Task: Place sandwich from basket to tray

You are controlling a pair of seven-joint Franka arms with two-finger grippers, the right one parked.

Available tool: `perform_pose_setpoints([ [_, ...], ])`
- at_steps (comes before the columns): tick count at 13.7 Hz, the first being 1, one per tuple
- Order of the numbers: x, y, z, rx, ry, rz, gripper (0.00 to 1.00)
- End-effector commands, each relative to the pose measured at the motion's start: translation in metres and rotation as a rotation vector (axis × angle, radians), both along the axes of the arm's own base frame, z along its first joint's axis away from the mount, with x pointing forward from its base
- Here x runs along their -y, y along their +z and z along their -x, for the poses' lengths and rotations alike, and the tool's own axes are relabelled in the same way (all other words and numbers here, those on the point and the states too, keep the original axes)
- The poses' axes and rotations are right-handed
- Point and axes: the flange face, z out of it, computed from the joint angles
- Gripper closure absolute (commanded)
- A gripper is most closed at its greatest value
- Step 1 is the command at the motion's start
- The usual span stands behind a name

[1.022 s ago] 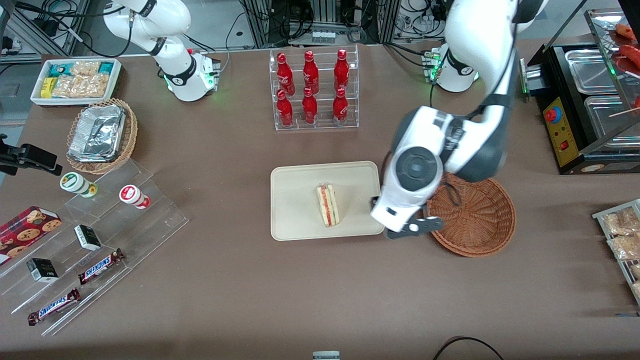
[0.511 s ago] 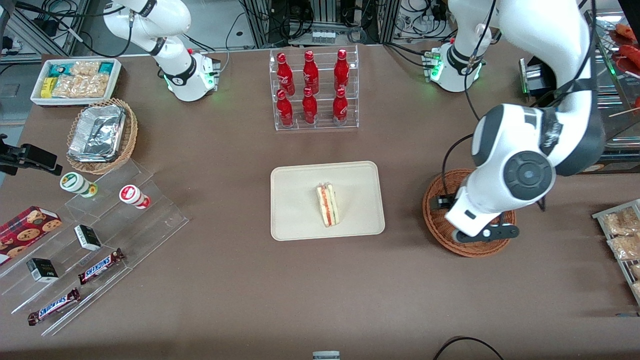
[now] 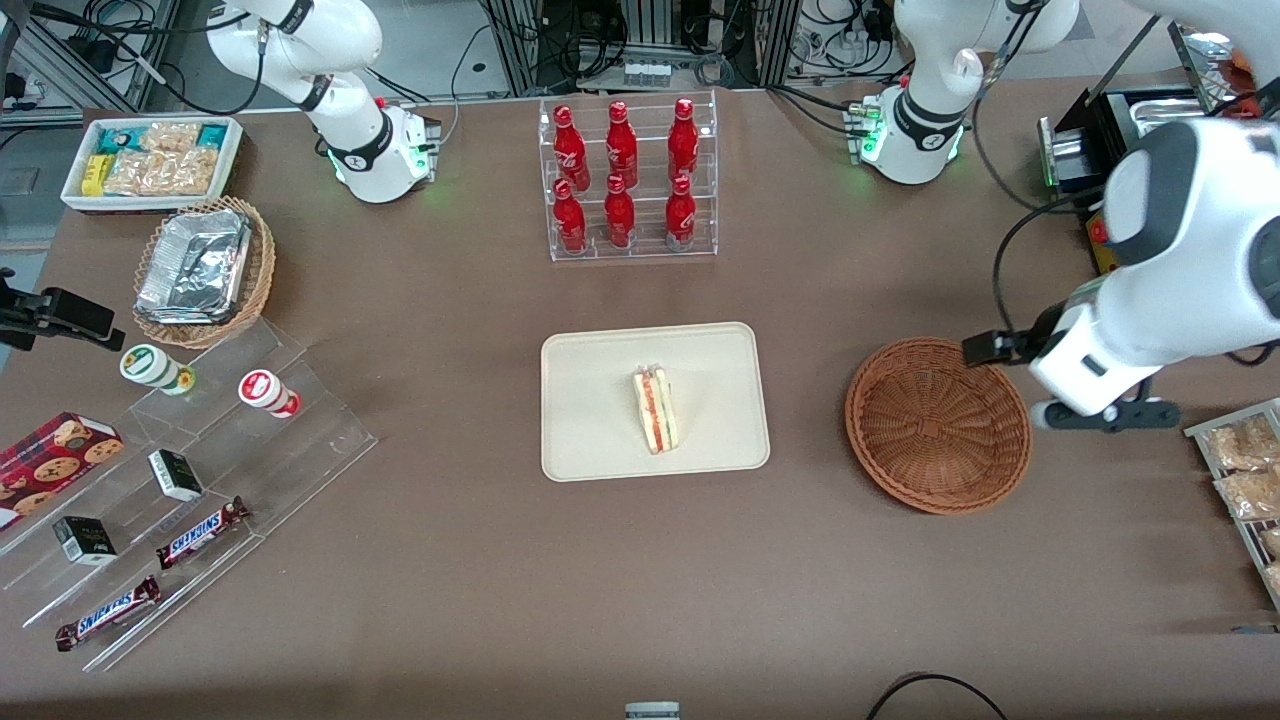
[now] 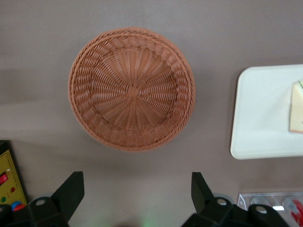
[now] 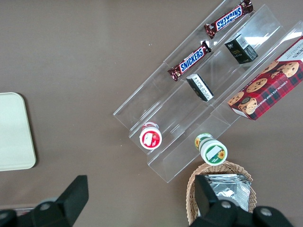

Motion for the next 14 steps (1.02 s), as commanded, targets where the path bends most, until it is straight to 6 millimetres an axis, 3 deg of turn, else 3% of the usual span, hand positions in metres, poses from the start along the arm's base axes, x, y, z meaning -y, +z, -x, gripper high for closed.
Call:
perform_pose_setpoints([
  [1, -0.010, 0.031, 0.027, 0.004, -0.019, 0.012, 0.00],
  [6, -0.039, 0.087, 0.068, 0.004, -0.034, 0.011, 0.00],
  [14, -0.062, 0.103, 0.082, 0.019, -0.084, -0.038, 0.00],
])
